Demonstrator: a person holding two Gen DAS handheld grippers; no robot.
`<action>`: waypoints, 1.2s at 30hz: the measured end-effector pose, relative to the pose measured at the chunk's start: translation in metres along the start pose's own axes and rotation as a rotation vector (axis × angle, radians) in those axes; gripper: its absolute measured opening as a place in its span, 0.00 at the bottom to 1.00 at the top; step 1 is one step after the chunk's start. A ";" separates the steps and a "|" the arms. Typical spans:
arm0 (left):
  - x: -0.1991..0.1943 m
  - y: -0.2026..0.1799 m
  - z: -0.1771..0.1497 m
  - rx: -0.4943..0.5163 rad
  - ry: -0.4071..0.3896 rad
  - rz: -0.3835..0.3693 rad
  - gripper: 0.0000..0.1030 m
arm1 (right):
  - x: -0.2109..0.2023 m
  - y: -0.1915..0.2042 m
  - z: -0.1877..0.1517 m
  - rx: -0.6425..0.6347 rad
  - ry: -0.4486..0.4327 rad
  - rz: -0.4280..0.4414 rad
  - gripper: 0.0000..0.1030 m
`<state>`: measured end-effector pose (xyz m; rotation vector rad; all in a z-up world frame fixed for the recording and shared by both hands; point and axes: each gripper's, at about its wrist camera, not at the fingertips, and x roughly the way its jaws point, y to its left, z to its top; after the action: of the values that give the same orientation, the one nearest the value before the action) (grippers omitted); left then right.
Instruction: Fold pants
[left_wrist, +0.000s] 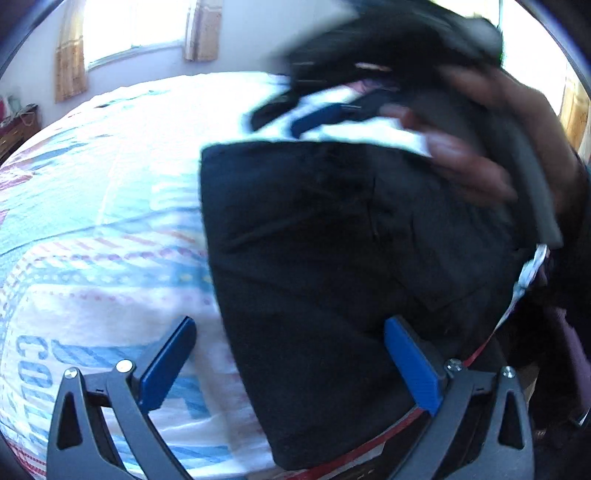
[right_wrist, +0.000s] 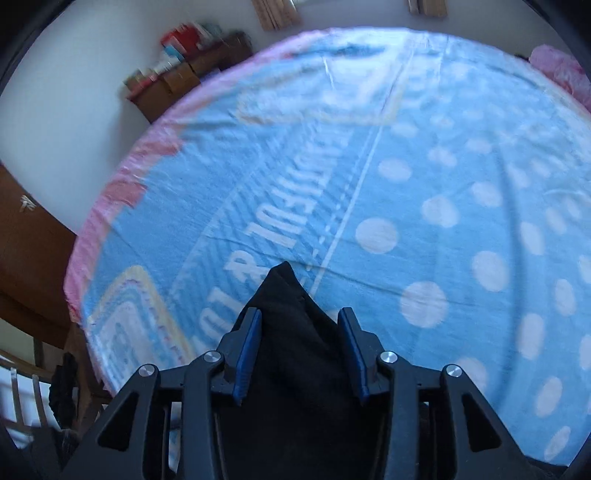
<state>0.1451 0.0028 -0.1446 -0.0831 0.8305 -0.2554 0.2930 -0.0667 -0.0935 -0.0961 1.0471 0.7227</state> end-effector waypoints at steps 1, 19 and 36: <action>-0.004 0.004 0.003 -0.015 -0.021 -0.005 1.00 | -0.020 -0.002 -0.006 -0.003 -0.028 -0.005 0.47; 0.031 0.030 0.039 -0.060 -0.013 -0.008 1.00 | -0.135 -0.145 -0.190 0.464 -0.135 -0.143 0.65; 0.013 0.038 0.048 -0.108 -0.078 -0.070 0.08 | -0.149 -0.104 -0.183 0.322 -0.268 -0.106 0.21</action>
<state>0.1964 0.0353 -0.1287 -0.2221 0.7643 -0.2710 0.1716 -0.2945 -0.0933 0.2162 0.8812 0.4490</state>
